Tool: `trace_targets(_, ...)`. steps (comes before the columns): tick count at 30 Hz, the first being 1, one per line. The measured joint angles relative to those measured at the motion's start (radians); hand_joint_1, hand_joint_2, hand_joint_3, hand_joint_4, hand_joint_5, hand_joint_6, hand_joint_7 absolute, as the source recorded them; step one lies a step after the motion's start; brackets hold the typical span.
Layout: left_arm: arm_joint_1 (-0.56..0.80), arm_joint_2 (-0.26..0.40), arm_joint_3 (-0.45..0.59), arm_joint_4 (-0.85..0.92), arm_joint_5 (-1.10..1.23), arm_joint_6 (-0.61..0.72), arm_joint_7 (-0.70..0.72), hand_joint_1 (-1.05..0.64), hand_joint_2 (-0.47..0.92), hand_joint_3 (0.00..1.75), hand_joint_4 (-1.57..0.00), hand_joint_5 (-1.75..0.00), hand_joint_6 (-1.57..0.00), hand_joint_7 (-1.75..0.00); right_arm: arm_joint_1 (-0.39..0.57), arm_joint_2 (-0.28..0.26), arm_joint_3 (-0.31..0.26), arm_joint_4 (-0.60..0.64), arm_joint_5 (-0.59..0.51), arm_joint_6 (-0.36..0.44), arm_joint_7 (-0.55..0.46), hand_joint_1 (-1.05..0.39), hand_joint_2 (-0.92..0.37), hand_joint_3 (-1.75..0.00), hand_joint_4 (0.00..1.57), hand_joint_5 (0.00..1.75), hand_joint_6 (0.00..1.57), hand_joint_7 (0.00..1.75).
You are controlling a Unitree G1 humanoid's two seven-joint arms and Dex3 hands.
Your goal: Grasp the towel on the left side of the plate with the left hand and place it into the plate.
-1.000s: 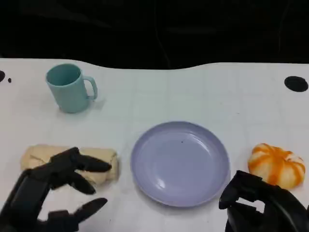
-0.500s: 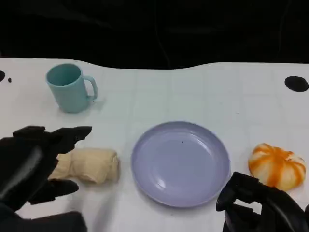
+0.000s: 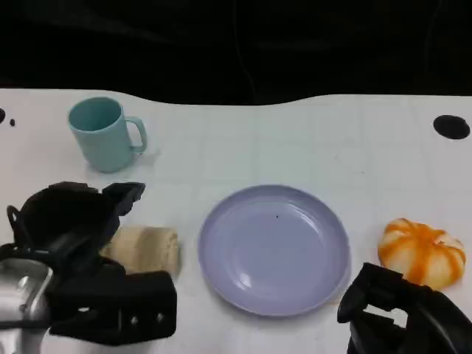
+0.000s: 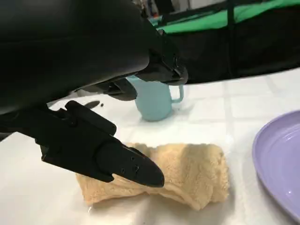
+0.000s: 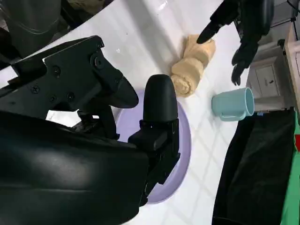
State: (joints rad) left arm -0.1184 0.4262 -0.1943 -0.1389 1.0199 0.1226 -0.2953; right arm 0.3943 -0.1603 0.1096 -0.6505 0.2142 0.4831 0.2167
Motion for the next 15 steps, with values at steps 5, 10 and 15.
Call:
trace_targets(5, -0.065, -0.012, -0.063, 0.117, -0.002, 0.031, 0.001, -0.58, 0.89, 0.01, -0.43, -0.08, -0.32, 0.0, 0.006, -0.001, -0.003, 0.001, 0.002, -0.006, 0.01, -0.13, -0.61, -1.23, 0.74, 1.75, 0.55, 1.65)
trace_targets(10, -0.114, -0.019, -0.111, 0.227, -0.013, 0.054, 0.001, -0.56, 0.89, 0.0, -0.45, -0.07, -0.33, 0.0, 0.013, -0.002, -0.002, 0.001, -0.002, -0.009, 0.01, -0.13, -0.6, -1.23, 0.72, 1.75, 0.54, 1.65)
trace_targets(15, -0.164, -0.022, -0.153, 0.349, -0.037, 0.055, 0.002, -0.51, 0.91, 0.01, -0.53, -0.08, -0.36, -0.01, 0.015, -0.003, -0.002, -0.004, -0.002, -0.002, 0.005, -0.12, -0.59, -1.25, 0.73, 1.75, 0.54, 1.65)
